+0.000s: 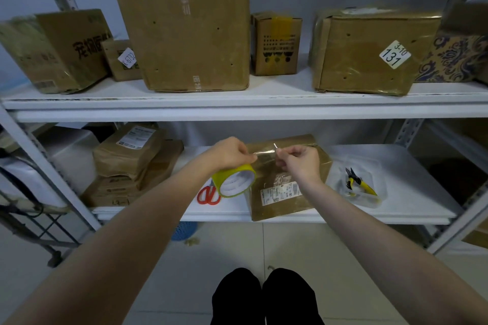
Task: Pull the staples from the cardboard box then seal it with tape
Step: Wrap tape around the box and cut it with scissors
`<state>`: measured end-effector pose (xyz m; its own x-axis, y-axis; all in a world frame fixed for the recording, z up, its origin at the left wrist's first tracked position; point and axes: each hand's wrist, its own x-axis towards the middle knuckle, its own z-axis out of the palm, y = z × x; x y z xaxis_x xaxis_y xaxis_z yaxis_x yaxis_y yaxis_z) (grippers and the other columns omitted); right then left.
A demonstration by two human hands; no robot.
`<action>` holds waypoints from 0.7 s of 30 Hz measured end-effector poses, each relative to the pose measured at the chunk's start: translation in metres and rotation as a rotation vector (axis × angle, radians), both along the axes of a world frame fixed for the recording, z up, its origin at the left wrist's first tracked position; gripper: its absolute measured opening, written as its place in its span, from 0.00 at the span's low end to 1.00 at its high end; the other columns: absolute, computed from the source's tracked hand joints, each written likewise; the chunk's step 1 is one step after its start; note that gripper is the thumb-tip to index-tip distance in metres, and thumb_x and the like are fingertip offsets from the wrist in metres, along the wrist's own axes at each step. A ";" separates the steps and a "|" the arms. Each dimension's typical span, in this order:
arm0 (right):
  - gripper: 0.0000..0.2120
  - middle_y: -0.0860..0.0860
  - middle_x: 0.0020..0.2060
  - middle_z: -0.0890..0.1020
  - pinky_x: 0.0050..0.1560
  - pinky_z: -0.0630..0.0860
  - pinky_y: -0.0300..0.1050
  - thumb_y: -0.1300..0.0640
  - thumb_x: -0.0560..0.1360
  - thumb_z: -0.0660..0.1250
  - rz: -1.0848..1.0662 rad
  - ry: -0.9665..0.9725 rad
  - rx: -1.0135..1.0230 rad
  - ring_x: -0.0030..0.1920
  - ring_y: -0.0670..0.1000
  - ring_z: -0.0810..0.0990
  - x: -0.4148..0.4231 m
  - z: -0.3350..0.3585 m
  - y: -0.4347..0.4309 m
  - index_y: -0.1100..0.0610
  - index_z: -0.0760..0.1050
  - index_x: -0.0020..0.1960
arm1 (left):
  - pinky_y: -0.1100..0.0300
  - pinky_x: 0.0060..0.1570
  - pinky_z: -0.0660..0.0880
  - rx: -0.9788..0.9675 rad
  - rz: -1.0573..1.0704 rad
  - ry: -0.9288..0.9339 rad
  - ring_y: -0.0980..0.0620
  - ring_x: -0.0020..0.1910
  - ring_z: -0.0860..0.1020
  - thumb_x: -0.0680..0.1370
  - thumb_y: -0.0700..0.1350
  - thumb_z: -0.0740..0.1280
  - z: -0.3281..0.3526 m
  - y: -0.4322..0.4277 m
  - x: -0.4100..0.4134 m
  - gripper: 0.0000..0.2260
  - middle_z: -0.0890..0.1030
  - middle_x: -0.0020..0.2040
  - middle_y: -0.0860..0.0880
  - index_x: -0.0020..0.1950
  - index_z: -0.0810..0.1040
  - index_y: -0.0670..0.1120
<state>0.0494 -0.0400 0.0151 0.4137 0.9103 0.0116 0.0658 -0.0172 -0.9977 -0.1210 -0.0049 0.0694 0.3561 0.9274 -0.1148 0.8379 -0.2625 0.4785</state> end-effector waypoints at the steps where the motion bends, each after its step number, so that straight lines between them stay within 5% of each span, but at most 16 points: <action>1: 0.07 0.54 0.33 0.82 0.31 0.76 0.38 0.62 0.73 0.72 0.001 -0.019 0.007 0.29 0.46 0.81 0.003 0.001 0.003 0.58 0.78 0.36 | 0.57 0.48 0.72 -0.001 -0.008 -0.065 0.50 0.49 0.77 0.76 0.52 0.68 0.001 0.004 -0.002 0.12 0.81 0.46 0.47 0.47 0.83 0.43; 5: 0.07 0.51 0.35 0.84 0.44 0.81 0.52 0.56 0.72 0.74 0.017 -0.207 0.013 0.38 0.51 0.84 0.003 -0.008 0.011 0.52 0.80 0.35 | 0.60 0.48 0.73 0.026 -0.012 -0.056 0.53 0.47 0.77 0.74 0.47 0.71 -0.004 0.018 -0.007 0.05 0.80 0.44 0.53 0.45 0.84 0.48; 8: 0.07 0.47 0.49 0.82 0.52 0.77 0.47 0.47 0.72 0.72 -0.049 -0.511 -0.079 0.51 0.49 0.80 -0.001 -0.014 0.013 0.50 0.84 0.43 | 0.58 0.46 0.75 0.110 0.072 0.093 0.51 0.47 0.78 0.71 0.50 0.71 -0.010 0.024 -0.004 0.04 0.81 0.44 0.55 0.36 0.81 0.53; 12: 0.07 0.47 0.41 0.85 0.39 0.72 0.40 0.49 0.74 0.71 -0.046 -0.609 -0.080 0.43 0.49 0.81 -0.001 -0.017 0.014 0.52 0.85 0.46 | 0.54 0.48 0.78 0.090 0.095 0.194 0.49 0.46 0.79 0.70 0.52 0.71 -0.017 0.031 0.006 0.06 0.83 0.44 0.52 0.40 0.83 0.51; 21: 0.09 0.47 0.38 0.85 0.34 0.73 0.40 0.47 0.75 0.69 -0.076 -0.671 -0.178 0.40 0.49 0.81 -0.005 -0.022 0.021 0.51 0.85 0.46 | 0.58 0.41 0.73 0.042 0.129 0.283 0.48 0.42 0.79 0.69 0.53 0.72 -0.023 0.050 0.016 0.09 0.81 0.37 0.50 0.39 0.81 0.48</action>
